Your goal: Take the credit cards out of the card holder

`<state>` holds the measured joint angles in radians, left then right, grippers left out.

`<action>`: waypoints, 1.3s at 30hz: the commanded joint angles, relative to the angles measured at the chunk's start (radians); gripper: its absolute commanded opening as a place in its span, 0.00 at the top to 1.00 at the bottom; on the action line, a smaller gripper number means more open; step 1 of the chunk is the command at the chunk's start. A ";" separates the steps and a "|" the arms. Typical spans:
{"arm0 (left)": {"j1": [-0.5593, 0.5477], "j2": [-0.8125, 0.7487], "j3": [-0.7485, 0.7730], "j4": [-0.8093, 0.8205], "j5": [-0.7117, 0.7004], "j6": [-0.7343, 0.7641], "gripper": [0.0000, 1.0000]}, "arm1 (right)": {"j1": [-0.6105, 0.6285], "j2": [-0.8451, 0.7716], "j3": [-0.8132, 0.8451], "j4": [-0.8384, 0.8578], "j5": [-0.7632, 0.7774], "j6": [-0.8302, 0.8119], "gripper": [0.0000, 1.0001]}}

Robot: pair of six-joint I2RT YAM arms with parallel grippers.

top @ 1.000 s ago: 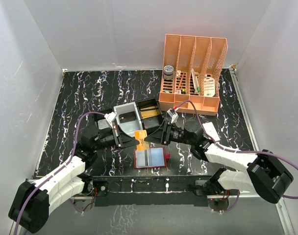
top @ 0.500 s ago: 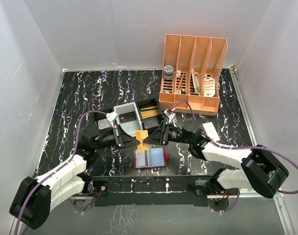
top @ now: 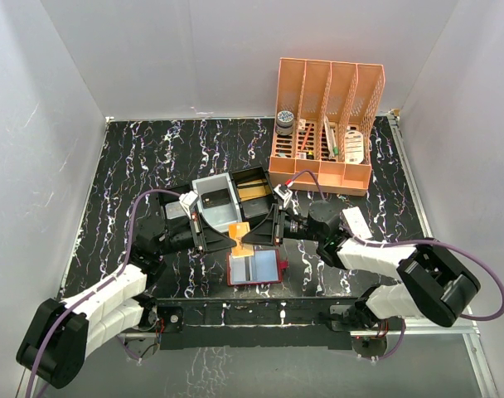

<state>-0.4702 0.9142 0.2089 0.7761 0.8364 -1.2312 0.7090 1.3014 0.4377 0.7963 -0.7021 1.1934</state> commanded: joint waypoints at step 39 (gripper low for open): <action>0.004 0.104 0.090 0.029 0.101 0.085 1.00 | -0.006 0.007 0.043 0.086 -0.025 0.013 1.00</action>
<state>-0.4664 1.0237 0.2676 0.8280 0.9325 -1.1946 0.6956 1.3380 0.4488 0.8467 -0.7284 1.2270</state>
